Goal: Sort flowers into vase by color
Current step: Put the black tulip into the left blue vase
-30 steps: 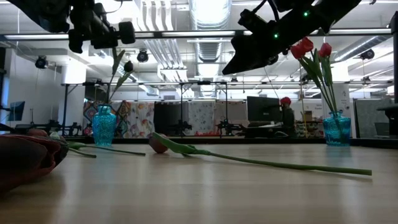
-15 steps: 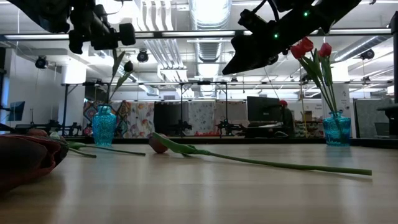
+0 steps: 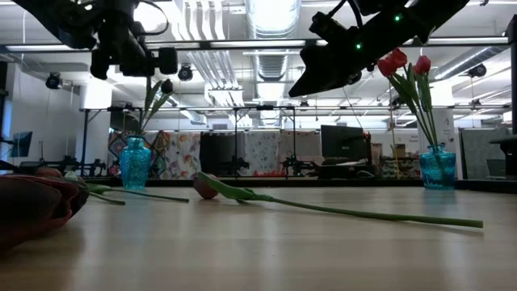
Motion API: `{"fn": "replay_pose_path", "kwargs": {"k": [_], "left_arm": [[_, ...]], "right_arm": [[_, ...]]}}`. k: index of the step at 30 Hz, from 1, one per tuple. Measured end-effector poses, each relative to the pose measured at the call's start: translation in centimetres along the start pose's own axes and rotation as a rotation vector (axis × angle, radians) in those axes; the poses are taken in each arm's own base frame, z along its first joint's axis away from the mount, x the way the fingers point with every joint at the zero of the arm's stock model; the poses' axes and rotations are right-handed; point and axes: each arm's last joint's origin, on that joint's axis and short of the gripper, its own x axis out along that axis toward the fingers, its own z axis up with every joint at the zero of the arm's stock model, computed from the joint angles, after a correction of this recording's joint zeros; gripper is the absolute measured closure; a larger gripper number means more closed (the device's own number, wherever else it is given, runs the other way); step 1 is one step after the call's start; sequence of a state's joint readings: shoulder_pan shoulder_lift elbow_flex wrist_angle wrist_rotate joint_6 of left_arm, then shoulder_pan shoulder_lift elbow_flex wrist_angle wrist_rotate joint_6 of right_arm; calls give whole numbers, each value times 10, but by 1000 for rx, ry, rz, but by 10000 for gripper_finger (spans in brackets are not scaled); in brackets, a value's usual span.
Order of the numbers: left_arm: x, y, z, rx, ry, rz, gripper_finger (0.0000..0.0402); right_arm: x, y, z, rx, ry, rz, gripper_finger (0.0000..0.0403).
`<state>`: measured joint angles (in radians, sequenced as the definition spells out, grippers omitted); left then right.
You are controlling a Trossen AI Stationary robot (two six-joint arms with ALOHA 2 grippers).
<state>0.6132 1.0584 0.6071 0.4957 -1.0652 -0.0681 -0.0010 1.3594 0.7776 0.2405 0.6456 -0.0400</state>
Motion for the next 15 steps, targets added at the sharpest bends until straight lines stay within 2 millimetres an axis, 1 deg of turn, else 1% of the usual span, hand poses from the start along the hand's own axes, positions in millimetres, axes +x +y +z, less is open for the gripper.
{"fn": "replay_pose_path", "kwargs": {"k": [7, 11, 15], "left_arm": [[8, -4, -10, 33, 15, 29, 402], [8, -3, -10, 63, 12, 75, 402], [8, -3, -8, 88, 13, 83, 402]], "right_arm": [[0, 0, 0, 1, 3, 0, 188], [0, 0, 0, 0, 4, 1, 188], [0, 0, 0, 0, 4, 0, 188]]}}
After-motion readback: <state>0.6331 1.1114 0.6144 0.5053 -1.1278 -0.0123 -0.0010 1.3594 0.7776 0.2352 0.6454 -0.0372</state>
